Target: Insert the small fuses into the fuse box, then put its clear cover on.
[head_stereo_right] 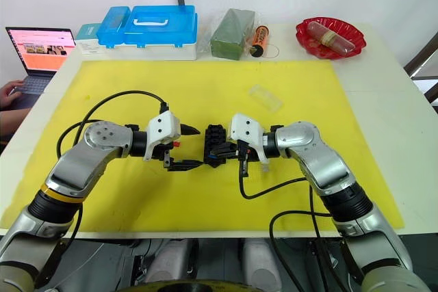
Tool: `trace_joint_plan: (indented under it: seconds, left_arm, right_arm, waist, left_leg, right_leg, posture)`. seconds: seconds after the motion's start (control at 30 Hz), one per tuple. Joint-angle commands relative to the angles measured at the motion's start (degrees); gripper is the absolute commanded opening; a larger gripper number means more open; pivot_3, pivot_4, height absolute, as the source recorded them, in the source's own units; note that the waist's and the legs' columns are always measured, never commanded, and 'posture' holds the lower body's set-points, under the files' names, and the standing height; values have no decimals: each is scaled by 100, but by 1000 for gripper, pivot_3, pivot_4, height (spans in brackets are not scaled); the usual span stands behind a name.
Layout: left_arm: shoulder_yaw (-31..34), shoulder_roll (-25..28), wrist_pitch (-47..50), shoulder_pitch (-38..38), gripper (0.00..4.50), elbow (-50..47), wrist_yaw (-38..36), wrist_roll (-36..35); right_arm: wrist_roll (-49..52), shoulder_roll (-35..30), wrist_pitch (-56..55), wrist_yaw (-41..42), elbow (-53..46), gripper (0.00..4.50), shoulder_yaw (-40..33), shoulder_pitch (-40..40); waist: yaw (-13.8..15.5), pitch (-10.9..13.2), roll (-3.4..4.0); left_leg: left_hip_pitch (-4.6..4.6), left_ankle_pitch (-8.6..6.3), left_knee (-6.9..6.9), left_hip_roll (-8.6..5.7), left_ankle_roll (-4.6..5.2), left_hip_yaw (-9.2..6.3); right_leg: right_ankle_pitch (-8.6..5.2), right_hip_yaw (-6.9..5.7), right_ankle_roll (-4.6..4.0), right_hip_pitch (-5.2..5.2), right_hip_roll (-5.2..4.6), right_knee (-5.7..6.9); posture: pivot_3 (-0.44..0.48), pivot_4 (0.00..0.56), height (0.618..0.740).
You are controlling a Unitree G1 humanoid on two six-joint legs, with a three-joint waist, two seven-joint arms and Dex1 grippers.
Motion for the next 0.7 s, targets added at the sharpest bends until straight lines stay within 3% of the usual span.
trace_joint_plan:
  seconds: [0.03,0.23,0.37,0.7]
  left_arm:
    - [38,11,-64,-62,4500,-80,28,21]
    - [39,5,-58,-59,4500,-74,42,21]
    - [36,3,-64,-68,4500,-60,45,18]
    - [21,-2,-84,-67,4500,-54,33,17]
  right_arm:
    - [349,74,181,0,-302,21,-289,-104]
    - [442,-31,275,-39,-557,21,-353,29]
    - [297,-126,122,-77,-658,942,-276,161]
    - [-231,-203,-456,-165,-557,942,-22,378]
  waist:
    - [1,0,0]
    - [4,0,0]
    - [7,0,0]
    - [2,1,1]
  left_leg:
    - [0,0,0,0,0,0]
    - [-1,0,-1,0,0,-1]
    - [-2,0,-1,0,0,0]
    - [-2,0,-3,0,0,0]
  right_leg:
    - [0,0,0,0,0,-1]
    - [0,0,0,0,0,-2]
    - [0,0,0,0,0,-4]
    - [0,-1,0,0,0,-6]
  posture:
    - [0,150,740]
    - [0,150,740]
    - [0,150,740]
    - [0,150,740]
